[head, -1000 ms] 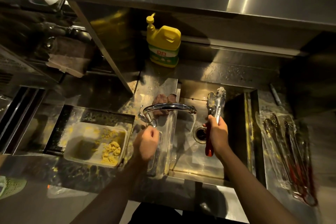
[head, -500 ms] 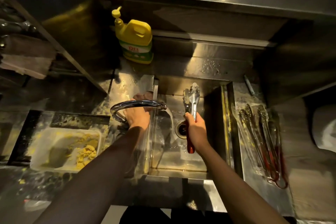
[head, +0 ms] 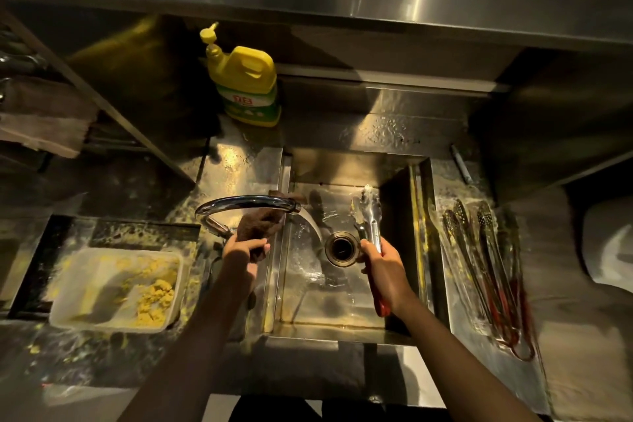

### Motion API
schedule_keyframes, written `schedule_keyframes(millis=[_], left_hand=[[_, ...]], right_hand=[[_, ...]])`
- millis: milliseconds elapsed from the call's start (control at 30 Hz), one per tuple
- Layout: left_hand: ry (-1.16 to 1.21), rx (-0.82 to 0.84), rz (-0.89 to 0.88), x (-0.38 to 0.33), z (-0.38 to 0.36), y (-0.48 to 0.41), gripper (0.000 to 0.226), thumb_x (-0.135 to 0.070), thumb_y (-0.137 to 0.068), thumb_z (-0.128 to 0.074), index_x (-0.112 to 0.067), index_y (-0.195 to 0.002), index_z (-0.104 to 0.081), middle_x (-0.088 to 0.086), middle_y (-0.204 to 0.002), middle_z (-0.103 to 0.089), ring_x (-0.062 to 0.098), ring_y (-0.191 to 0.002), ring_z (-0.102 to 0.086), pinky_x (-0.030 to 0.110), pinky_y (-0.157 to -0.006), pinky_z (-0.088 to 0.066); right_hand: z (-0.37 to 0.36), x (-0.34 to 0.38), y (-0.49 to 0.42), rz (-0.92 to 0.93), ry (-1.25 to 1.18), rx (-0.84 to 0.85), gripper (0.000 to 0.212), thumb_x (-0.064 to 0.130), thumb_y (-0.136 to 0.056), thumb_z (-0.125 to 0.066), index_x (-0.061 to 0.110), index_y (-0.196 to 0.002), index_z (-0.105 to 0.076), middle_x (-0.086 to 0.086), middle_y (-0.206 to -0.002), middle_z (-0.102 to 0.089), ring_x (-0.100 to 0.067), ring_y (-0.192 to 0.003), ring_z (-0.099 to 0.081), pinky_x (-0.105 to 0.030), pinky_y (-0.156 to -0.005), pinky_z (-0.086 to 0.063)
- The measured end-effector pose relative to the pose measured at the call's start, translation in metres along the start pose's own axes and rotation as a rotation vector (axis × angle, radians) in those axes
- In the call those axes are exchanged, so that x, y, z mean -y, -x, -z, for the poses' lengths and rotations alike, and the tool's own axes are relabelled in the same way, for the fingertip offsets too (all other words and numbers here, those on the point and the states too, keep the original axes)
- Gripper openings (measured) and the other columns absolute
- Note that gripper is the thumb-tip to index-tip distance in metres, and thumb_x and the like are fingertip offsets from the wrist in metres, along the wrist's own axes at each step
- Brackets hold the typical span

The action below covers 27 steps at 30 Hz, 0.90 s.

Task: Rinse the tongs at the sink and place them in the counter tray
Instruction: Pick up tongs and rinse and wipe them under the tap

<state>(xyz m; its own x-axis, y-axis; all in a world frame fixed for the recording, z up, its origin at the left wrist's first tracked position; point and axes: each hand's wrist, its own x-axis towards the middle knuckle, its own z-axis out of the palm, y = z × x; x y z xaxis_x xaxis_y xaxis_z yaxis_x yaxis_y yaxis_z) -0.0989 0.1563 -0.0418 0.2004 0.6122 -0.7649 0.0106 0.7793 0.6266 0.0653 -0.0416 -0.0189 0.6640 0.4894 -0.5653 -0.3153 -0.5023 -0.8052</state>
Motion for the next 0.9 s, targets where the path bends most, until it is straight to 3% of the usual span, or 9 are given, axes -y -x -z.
schedule_keyframes(millis=[100, 200, 300, 367, 500, 633, 733, 800, 900], left_hand=[[0.166, 0.038, 0.118, 0.007, 0.006, 0.01, 0.032, 0.011, -0.091, -0.038, 0.002, -0.081, -0.067, 0.012, -0.087, -0.058, 0.015, -0.067, -0.06, 0.019, -0.054, -0.051], [0.408, 0.07, 0.211, 0.009, 0.01, 0.011, 0.021, -0.02, -0.094, -0.049, -0.013, -0.086, -0.067, 0.005, -0.089, -0.067, 0.015, -0.065, -0.058, 0.026, -0.054, -0.037], [0.308, 0.039, 0.276, 0.017, 0.01, 0.001, 0.049, -0.061, -0.09, -0.052, -0.017, -0.1, -0.072, 0.005, -0.081, -0.072, 0.014, -0.05, -0.056, 0.022, -0.047, -0.039], [0.19, 0.014, 0.275, 0.021, 0.011, -0.002, 0.052, -0.054, -0.091, -0.056, -0.012, -0.12, -0.064, 0.008, -0.091, -0.071, 0.016, -0.057, -0.064, 0.023, -0.051, -0.051], [-0.14, -0.043, 0.026, 0.028, 0.012, 0.018, 0.042, -0.031, -0.087, -0.067, -0.012, -0.123, -0.062, 0.014, -0.108, -0.071, 0.029, -0.096, -0.068, 0.039, -0.088, -0.054], [-0.158, 0.139, -0.208, 0.018, 0.014, 0.046, 0.033, -0.012, -0.084, -0.063, -0.011, -0.116, -0.054, 0.014, -0.098, -0.064, 0.022, -0.075, -0.064, 0.031, -0.056, -0.055], [-0.076, 0.2, -0.065, 0.007, 0.016, 0.043, 0.049, -0.008, -0.066, -0.051, -0.003, -0.115, -0.05, 0.017, -0.097, -0.058, 0.026, -0.075, -0.062, 0.03, -0.054, -0.056], [0.058, 0.205, 0.112, 0.004, 0.013, 0.043, 0.032, -0.003, -0.077, -0.041, 0.004, -0.105, -0.056, 0.02, -0.097, -0.059, 0.028, -0.079, -0.065, 0.033, -0.064, -0.056], [0.199, 0.165, 0.254, 0.004, 0.007, 0.044, 0.033, -0.002, -0.09, -0.028, 0.004, -0.101, -0.058, 0.023, -0.102, -0.062, 0.034, -0.093, -0.06, 0.042, -0.083, -0.049]], right_hand=[[-0.004, -0.005, 0.001, -0.007, 0.017, 0.017, 0.017, 0.029, -0.102, -0.05, 0.023, -0.111, -0.064, -0.003, -0.1, -0.069, -0.023, -0.097, -0.064, -0.036, -0.08, -0.052], [-0.008, -0.006, 0.004, -0.004, 0.017, 0.042, 0.019, 0.029, -0.103, -0.049, 0.023, -0.114, -0.063, -0.002, -0.101, -0.068, -0.022, -0.096, -0.063, -0.038, -0.083, -0.052], [-0.011, -0.005, 0.006, -0.011, 0.027, 0.06, 0.021, 0.031, -0.103, -0.049, 0.023, -0.118, -0.062, -0.002, -0.105, -0.068, -0.02, -0.097, -0.064, -0.036, -0.083, -0.052], [-0.012, -0.004, 0.006, -0.011, 0.027, 0.072, 0.021, 0.031, -0.103, -0.05, 0.023, -0.118, -0.062, -0.004, -0.106, -0.069, -0.022, -0.097, -0.064, -0.037, -0.083, -0.052], [-0.008, -0.005, 0.006, -0.004, 0.074, 0.09, 0.023, 0.034, -0.102, -0.05, 0.022, -0.118, -0.061, -0.004, -0.103, -0.068, -0.023, -0.095, -0.063, -0.037, -0.082, -0.052], [0.001, -0.008, 0.009, -0.032, 0.183, 0.123, 0.035, 0.047, -0.102, -0.046, 0.02, -0.118, -0.06, -0.006, -0.099, -0.066, -0.016, -0.087, -0.062, -0.031, -0.076, -0.05], [0.003, -0.01, 0.013, -0.105, 0.267, 0.1, 0.049, 0.06, -0.099, -0.038, 0.019, -0.106, -0.062, -0.004, -0.089, -0.066, -0.014, -0.073, -0.059, -0.029, -0.063, -0.048], [0.003, -0.009, 0.016, -0.095, 0.313, 0.11, 0.053, 0.06, -0.1, -0.035, 0.015, -0.103, -0.062, -0.003, -0.085, -0.065, -0.013, -0.067, -0.059, -0.029, -0.057, -0.049], [0.005, -0.009, 0.015, -0.007, 0.378, 0.202, 0.045, 0.044, -0.107, -0.029, 0.011, -0.106, -0.059, -0.015, -0.097, -0.063, -0.027, -0.086, -0.067, -0.044, -0.08, -0.059]])
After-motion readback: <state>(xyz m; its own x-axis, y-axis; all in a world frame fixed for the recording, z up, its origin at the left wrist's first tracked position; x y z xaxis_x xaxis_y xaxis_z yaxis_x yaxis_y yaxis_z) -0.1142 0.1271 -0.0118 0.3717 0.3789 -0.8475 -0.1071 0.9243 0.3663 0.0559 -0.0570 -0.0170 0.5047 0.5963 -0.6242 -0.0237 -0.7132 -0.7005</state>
